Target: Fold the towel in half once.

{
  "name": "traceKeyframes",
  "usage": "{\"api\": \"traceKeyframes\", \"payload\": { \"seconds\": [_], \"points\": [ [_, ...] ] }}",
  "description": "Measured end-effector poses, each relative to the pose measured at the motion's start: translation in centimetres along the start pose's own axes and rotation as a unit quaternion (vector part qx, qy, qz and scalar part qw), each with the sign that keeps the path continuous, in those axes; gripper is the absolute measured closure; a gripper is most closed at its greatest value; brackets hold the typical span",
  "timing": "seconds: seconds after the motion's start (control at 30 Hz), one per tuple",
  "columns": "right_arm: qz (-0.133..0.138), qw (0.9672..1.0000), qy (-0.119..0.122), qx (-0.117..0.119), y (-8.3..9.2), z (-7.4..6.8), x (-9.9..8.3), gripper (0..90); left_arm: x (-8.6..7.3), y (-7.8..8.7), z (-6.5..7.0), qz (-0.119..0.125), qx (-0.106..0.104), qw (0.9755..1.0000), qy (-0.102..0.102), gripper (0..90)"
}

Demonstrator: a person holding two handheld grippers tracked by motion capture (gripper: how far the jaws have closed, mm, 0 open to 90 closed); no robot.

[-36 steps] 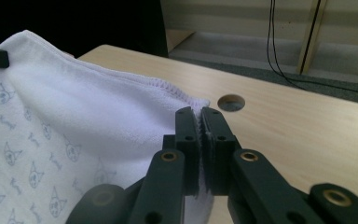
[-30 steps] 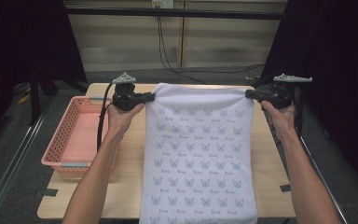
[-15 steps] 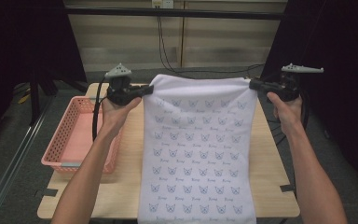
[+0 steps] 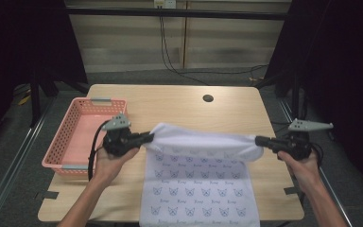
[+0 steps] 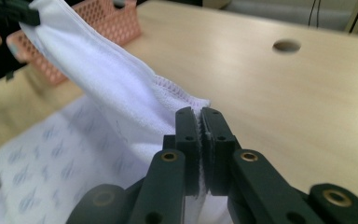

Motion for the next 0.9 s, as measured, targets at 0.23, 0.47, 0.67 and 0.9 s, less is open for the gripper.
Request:
{"api": "traceKeyframes", "payload": {
  "seconds": [0.23, 0.47, 0.67, 0.9],
  "points": [
    [-0.049, 0.9983, -0.011, 0.027, 0.3, -3.2, -5.8, 86.3, -6.3, 0.7, 2.4, -0.042, -0.022, 0.9984, 0.03, 86.0],
    [-0.106, 0.9928, -0.034, 0.045, -0.9, -4.5, -11.5, 86.2, -12.0, 0.0, 3.8, -0.111, -0.04, 0.9909, 0.064, 85.9],
    [-0.153, 0.9867, -0.028, 0.047, -2.3, -4.9, -13.4, 85.9, -12.5, -0.8, 3.5, -0.134, -0.045, 0.9877, 0.066, 85.7],
    [-0.171, 0.9842, -0.026, 0.039, -3.0, -4.4, -13.8, 85.7, -13.1, -2.0, 3.3, -0.165, -0.037, 0.9838, 0.059, 85.6]
  ]
}}
Point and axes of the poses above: each handheld gripper's, and its own axes: y roughly backward along the jaws, x roughly out of its top, z roughly to its right, the point moved 7 cm from there along -y, roughly forward along the jaws
